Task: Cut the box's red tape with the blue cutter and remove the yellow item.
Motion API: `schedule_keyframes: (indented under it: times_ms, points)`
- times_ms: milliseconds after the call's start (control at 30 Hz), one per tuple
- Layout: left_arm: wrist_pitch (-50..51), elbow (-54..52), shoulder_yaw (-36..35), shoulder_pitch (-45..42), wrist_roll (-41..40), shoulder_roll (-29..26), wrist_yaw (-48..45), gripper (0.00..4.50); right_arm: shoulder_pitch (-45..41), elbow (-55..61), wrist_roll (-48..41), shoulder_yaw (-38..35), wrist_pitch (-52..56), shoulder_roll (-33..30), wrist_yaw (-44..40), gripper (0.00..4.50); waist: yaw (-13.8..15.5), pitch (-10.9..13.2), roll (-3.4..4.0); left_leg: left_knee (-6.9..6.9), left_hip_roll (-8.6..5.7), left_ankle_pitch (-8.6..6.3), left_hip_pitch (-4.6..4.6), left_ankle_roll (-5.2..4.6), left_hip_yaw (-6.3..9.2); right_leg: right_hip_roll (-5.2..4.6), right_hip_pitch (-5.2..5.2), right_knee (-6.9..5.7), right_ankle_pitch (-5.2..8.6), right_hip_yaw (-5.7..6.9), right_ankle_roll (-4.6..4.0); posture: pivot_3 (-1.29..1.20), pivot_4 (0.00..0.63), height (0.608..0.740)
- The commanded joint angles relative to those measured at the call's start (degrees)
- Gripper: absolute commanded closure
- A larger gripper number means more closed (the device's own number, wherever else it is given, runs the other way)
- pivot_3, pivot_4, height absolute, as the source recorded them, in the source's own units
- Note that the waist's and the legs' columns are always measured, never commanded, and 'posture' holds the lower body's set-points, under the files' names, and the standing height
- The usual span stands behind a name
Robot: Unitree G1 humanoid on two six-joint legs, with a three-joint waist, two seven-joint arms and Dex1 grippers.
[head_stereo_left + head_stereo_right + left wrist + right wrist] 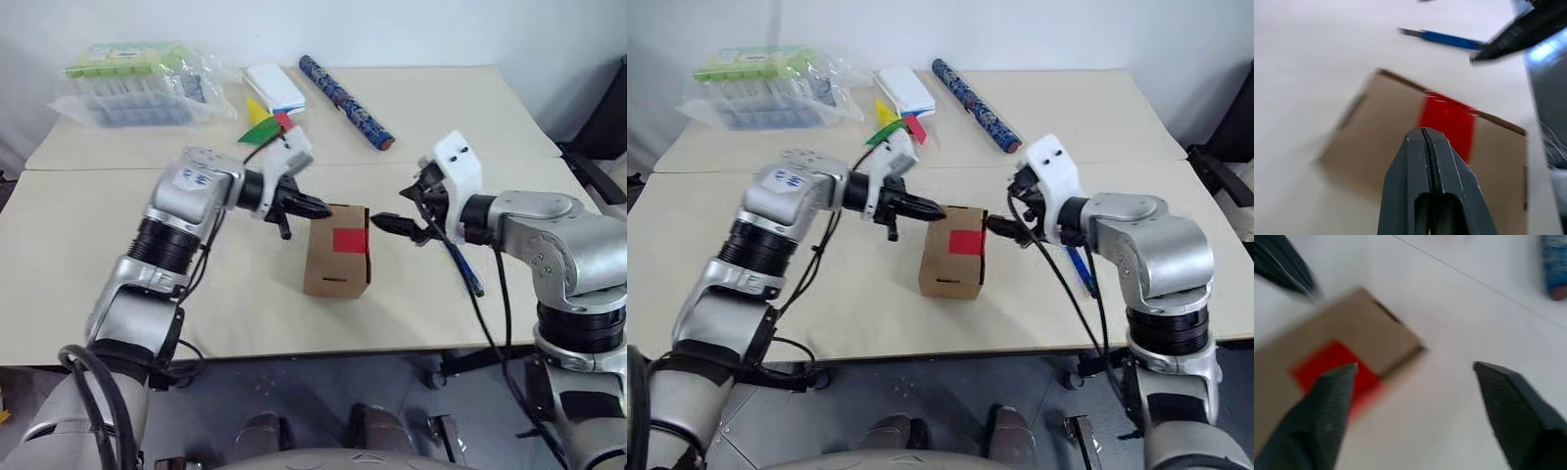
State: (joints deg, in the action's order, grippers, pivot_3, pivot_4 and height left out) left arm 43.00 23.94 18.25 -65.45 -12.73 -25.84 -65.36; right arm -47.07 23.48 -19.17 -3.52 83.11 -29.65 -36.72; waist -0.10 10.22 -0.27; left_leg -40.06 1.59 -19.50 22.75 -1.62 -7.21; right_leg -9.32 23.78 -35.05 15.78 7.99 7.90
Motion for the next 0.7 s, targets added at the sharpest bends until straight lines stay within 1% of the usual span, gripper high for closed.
schedule_keyframes:
  times_ms: [33, 200, 333, 433, 700]
  points:
    - [-2.34, 0.59, 1.41, -1.35, 1.78, 0.36, -2.05, 4.50, -2.33, 2.90, -0.68, -3.98, 8.42, 4.19, 5.20, 0.02, -0.03, 0.00, 0.00, 0.00, 0.00, 0.00, 0.00, 0.00, -0.01, 0.00, 0.01, -0.01, 0.00, 0.00, 0.00, 0.00, 0.150, 0.740]
    - [-6.42, 5.15, 3.64, -1.94, 5.81, 1.10, -1.80, 4.50, -0.31, 0.18, -1.12, -5.43, 9.39, 8.93, 13.34, 0.02, 0.01, 0.00, 0.00, 0.00, -0.02, 0.00, 0.02, 0.00, -0.01, 0.00, 0.05, -0.04, 0.00, -0.01, 0.00, 0.00, 0.150, 0.740]
    - [-8.28, 7.41, 4.21, -2.18, 8.03, 1.12, -2.13, 4.50, 0.78, -2.25, -1.84, -2.10, 9.39, 7.06, 17.30, 0.02, -0.04, 0.00, 0.00, -0.01, -0.03, 0.00, 0.14, 0.00, -0.01, 0.00, 0.14, -0.02, 0.00, -0.01, 0.00, 0.00, 0.150, 0.740]
    - [-9.44, 8.05, 4.64, -1.76, 9.28, 1.39, -2.52, 4.50, 1.78, -2.72, -2.97, -2.66, 9.39, 7.73, 19.49, 0.02, -0.20, -0.02, 0.03, 0.01, -0.02, 0.00, 0.13, 0.00, -0.02, 0.00, 0.16, -0.04, 0.00, -0.01, 0.00, 0.00, 0.150, 0.740]
    - [-10.07, 8.93, 4.71, -2.07, 11.38, 0.76, -2.96, 4.50, 4.10, -3.23, -6.49, -2.78, 9.39, 6.13, 23.63, 0.02, -0.12, -0.04, 0.02, -0.02, -0.01, 0.01, 0.03, 0.02, -0.04, 0.00, 0.12, -0.10, 0.00, -0.09, 0.00, 0.00, 0.150, 0.740]
